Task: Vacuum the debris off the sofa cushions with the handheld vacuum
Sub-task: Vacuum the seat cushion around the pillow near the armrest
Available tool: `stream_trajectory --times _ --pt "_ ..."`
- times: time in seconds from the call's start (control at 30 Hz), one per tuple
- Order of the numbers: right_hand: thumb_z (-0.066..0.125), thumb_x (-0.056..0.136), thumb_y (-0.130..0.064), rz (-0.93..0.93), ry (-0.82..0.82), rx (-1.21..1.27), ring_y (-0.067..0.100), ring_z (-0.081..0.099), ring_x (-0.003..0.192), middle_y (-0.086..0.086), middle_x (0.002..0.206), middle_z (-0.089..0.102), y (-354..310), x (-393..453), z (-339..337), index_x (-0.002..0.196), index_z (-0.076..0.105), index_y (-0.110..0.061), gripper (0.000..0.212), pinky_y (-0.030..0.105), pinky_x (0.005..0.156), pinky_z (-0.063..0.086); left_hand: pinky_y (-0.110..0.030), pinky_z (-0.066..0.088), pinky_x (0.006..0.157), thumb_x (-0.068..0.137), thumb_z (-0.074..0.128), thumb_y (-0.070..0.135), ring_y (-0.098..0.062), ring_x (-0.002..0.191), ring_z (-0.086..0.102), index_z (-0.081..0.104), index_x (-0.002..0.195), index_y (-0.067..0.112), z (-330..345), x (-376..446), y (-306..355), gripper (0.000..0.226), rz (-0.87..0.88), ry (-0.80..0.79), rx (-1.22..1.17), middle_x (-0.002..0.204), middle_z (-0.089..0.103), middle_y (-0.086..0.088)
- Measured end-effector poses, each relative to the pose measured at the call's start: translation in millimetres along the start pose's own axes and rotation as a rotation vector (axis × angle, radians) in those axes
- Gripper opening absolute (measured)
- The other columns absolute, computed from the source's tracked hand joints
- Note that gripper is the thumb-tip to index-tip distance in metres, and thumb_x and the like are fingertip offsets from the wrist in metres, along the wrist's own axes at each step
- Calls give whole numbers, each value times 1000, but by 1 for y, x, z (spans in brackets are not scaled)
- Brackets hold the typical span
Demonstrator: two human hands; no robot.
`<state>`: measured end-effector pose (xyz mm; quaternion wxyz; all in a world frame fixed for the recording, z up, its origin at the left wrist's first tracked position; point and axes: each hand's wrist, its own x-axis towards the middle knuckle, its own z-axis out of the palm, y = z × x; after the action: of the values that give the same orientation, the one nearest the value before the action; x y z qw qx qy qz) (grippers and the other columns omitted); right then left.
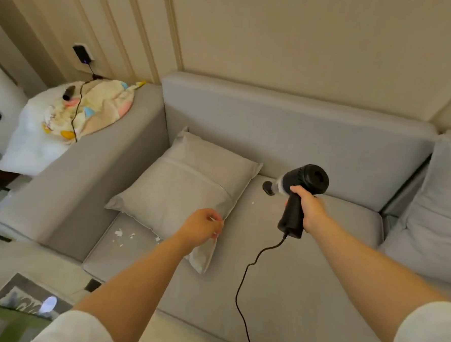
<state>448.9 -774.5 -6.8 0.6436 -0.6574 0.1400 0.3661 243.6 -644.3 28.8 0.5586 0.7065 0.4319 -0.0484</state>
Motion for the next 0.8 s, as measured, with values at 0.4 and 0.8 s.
stream_trajectory --times 0.4,0.8 --pt "67 80 -16 9 228 -116 26 59 68 14 80 58 0 72 -14 104 54 -2 30 34 60 50 -17 42 55 87 48 0 -13 57 50 55 83 8 -6 142 24 12 11 -237 93 64 53 -3" --pt "68 78 -18 7 169 -207 29 60 78 14 84 59 -3 198 26 102 56 -2 31 36 69 53 -3 39 38 89 46 -2 -12 56 49 54 85 8 19 208 -15 13 -120 -168 -20 68 54 -5"
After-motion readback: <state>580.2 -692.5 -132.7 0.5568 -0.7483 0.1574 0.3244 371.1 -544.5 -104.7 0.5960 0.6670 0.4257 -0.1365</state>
